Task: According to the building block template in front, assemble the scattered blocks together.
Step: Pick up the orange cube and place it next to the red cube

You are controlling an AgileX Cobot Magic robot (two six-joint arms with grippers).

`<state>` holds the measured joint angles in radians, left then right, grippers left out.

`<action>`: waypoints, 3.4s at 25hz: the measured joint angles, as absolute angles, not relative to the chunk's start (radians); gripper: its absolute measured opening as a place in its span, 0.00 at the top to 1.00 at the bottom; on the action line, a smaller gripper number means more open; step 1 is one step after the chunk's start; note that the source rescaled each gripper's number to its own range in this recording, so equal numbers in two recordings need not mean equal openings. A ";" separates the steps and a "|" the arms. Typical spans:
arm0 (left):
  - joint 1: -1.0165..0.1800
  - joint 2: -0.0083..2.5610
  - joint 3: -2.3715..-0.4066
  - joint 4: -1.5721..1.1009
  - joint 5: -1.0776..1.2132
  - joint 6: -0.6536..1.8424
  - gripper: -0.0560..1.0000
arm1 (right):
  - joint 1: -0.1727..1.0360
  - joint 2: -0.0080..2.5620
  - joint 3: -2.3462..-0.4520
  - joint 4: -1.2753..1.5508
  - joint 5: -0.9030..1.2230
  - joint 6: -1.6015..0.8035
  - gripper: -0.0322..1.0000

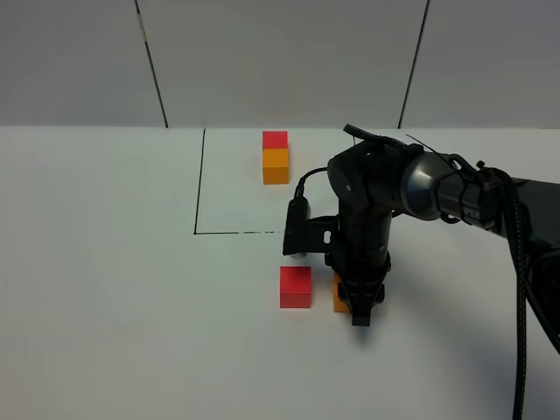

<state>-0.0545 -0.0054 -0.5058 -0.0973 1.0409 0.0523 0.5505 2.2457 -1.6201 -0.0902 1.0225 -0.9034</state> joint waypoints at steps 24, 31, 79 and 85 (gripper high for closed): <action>-0.055 -0.005 -0.506 -0.097 1.041 0.051 0.33 | 0.573 2.260 -1.622 -0.078 0.952 -0.898 0.85; -0.055 -0.005 -0.506 -0.097 1.041 0.051 0.33 | 0.573 2.270 -1.625 -0.079 0.940 -0.898 0.85; -0.055 -0.005 -0.506 -0.097 1.041 0.052 0.33 | 0.592 2.279 -1.633 -0.098 0.909 -0.908 0.85; -0.055 -0.005 -0.506 -0.097 1.041 0.052 0.33 | 0.593 2.279 -1.634 -0.098 0.912 -0.921 0.85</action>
